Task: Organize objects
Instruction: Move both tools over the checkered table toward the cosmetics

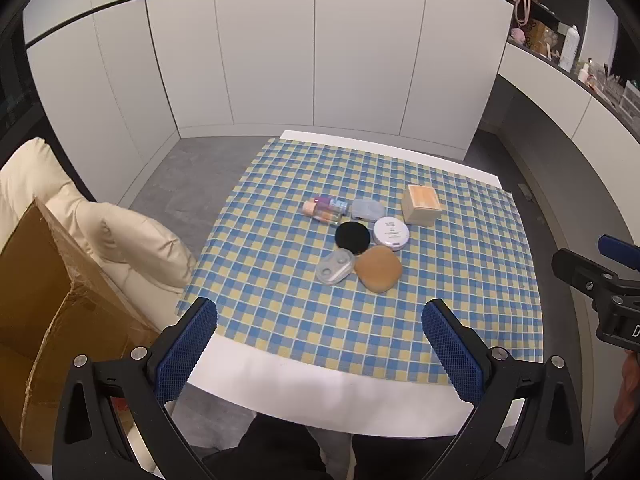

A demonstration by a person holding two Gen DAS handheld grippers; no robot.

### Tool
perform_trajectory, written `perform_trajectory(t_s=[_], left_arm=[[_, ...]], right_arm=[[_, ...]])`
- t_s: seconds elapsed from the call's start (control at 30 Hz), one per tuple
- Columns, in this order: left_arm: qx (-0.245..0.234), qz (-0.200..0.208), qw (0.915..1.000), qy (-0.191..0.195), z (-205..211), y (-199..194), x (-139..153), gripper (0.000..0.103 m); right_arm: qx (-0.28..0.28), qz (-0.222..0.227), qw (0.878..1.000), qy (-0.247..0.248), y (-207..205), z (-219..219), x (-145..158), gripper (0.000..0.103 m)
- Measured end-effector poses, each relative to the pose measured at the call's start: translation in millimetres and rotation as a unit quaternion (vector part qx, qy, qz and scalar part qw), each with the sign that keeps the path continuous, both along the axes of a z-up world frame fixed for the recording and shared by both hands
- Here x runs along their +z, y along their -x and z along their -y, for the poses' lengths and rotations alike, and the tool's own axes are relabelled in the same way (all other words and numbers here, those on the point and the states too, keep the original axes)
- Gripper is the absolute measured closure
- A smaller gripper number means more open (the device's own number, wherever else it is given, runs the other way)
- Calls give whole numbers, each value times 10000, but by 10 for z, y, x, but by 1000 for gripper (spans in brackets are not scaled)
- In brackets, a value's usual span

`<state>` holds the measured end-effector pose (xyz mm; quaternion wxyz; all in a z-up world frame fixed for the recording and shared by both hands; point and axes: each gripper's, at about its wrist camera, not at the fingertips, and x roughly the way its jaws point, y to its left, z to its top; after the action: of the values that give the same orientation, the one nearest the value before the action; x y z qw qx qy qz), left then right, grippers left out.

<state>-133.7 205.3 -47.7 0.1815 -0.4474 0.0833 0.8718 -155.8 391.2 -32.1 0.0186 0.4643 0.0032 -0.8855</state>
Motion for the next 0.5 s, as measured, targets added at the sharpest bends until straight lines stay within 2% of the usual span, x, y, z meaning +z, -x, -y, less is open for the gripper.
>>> perform_trajectory(t_s=[0.5], left_arm=[[-296, 88, 9995, -47, -307, -65, -2, 1]], right_arm=[[-280, 27, 9996, -6, -132, -348, -2, 0]])
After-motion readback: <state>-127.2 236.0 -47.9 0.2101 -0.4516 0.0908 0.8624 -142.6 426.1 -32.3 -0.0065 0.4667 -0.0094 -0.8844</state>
